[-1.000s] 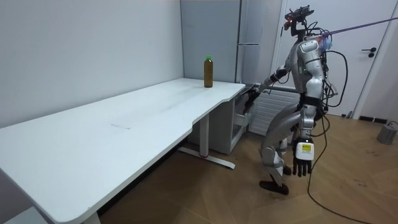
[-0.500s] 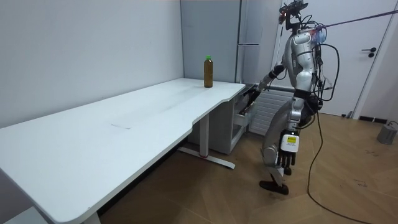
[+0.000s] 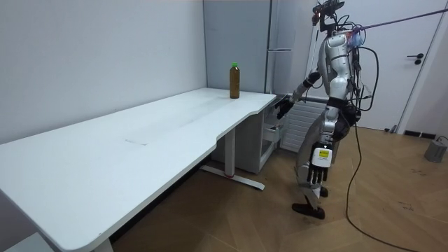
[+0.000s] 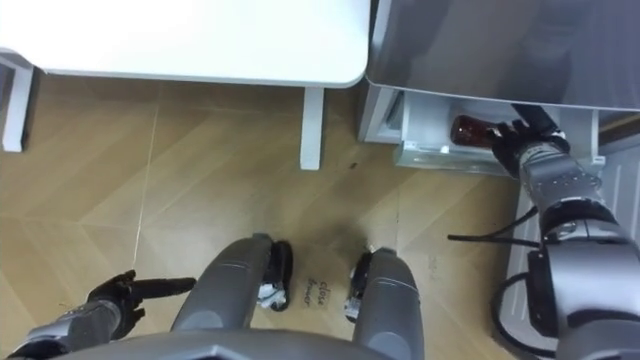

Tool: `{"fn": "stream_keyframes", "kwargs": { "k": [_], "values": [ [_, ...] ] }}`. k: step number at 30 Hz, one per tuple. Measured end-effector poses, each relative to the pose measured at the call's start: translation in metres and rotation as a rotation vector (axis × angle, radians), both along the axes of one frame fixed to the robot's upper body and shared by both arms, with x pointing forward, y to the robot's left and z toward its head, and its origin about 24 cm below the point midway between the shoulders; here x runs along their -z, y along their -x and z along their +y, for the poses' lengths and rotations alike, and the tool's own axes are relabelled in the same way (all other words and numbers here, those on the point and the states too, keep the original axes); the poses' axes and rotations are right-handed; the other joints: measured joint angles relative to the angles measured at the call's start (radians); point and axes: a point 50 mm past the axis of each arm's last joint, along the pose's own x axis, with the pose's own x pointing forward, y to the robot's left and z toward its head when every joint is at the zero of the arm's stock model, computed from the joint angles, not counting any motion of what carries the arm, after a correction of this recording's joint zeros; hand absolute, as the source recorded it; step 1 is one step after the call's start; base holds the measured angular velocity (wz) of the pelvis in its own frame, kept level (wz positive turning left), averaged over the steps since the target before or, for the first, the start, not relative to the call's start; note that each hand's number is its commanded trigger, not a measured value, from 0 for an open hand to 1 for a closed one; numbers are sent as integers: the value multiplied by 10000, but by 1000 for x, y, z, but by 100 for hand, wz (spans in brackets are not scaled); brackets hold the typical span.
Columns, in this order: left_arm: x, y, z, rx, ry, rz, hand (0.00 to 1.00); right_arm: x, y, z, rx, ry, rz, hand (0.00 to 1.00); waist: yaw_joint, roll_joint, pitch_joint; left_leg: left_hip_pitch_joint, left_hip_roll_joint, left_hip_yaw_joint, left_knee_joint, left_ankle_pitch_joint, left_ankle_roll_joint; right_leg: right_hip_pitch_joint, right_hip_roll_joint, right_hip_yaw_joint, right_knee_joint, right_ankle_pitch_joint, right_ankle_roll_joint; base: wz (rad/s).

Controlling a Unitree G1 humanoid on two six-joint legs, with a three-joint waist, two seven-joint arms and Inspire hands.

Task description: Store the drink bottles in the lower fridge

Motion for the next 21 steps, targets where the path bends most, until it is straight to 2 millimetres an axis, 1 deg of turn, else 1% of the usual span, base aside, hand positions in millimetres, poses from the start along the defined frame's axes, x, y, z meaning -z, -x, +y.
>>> {"fn": "stream_keyframes", "kwargs": {
  "k": [3, 6, 7, 12, 14, 18, 19, 20, 21],
  "values": [
    [0, 0, 1, 4, 13, 27, 0, 1, 0, 1, -329, 38, -155, 0, 0, -23, 8, 6, 25, 1, -198, 117, -28, 4, 20, -66, -215, 118, -54, -1],
    [0, 0, 2, -12, 4, 16, 0, 3, 2, 2, -711, 110, -237, 0, 67, -29, 1, 33, 135, 35, -301, 141, -50, 54, 165, -55, -463, 244, -74, -9],
    [-1, 0, 3, -27, 5, 3, 0, 4, 3, 3, -995, 238, -197, 0, 75, -65, 6, 81, 141, 52, -366, 151, -63, 81, 175, -49, -528, 277, -87, -6],
    [-1, 0, 4, 15, 92, -51, 0, 12, 12, 3, -1577, 480, -98, 0, 86, -90, -5, 395, 178, 69, -482, 152, -62, 466, 248, -67, -854, 336, -37, -1],
    [0, 2, 4, -19, 161, -41, 0, 20, 23, 4, -1786, 443, 50, 0, 78, -152, -11, 735, 130, 69, -790, 180, -41, 810, 203, -118, -1052, 345, -19, 6],
    [0, 4, 4, -21, 164, 49, 0, 31, 37, 5, -1979, 261, 318, 0, -3, -155, -30, 1205, 115, -5, -1172, 284, -14, 1455, 195, -358, -1575, 447, 46, 15],
    [1, 5, 4, -39, 168, 65, 0, 36, 44, 5, -2024, 210, 459, 0, 0, -136, -45, 1396, 118, -86, -1291, 301, -21, 1721, 260, -401, -1827, 522, 70, 9],
    [1, 7, 5, -86, 153, 126, 0, 44, 53, 8, -2061, 64, 624, 0, 23, -130, -87, 1607, 151, -122, -1463, 326, -28, 2012, 353, -434, -2160, 634, 96, 6],
    [1, 8, 5, -128, 140, 172, 0, 48, 58, 10, -2091, -37, 699, 0, 37, -127, -112, 1724, 163, -126, -1561, 343, -29, 2161, 377, -469, -2324, 694, 106, 0]
  ]
}}
